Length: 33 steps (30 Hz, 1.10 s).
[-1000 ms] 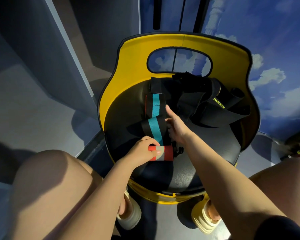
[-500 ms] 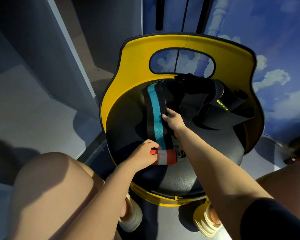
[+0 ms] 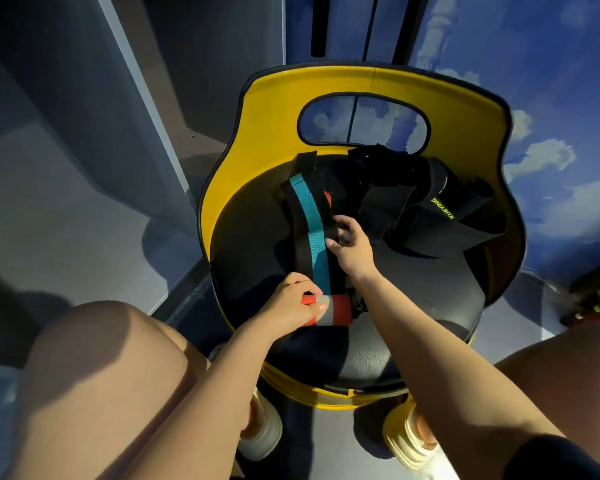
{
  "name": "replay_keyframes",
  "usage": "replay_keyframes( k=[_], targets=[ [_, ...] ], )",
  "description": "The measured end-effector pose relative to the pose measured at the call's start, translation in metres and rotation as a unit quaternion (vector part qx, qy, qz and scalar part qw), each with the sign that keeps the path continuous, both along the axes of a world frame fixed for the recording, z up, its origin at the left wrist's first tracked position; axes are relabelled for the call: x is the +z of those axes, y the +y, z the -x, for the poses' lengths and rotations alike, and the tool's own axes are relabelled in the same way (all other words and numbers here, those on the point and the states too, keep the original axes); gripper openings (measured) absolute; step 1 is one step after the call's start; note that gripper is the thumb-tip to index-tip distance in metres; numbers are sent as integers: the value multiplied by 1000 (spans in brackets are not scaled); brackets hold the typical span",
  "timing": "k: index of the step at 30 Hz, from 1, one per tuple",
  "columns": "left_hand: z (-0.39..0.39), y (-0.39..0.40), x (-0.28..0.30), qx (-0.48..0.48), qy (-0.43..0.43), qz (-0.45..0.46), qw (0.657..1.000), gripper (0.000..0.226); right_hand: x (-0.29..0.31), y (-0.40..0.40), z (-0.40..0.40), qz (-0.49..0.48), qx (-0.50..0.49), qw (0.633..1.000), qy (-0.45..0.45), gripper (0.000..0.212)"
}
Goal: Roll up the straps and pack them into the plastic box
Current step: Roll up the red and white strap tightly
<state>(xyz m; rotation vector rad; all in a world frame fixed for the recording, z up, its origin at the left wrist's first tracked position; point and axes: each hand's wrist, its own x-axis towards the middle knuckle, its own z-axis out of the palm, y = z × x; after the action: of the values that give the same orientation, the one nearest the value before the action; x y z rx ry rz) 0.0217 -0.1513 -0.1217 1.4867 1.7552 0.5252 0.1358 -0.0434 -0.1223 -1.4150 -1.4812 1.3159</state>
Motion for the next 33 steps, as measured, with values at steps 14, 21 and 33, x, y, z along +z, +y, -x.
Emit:
replay_keyframes(
  k=[14,21,33],
  targets=[
    [-6,2,10,6,-7,82,997,27,-7,-11,-4,-88,4,977,-194,47],
    [-9,-1,13,21,-11,88,996,24,-13,-41,-20,-66,14,982,-173,49],
    [-9,2,15,-14,51,76,996,31,-3,-34,-32,-134,157,940,-270,51]
  ],
)
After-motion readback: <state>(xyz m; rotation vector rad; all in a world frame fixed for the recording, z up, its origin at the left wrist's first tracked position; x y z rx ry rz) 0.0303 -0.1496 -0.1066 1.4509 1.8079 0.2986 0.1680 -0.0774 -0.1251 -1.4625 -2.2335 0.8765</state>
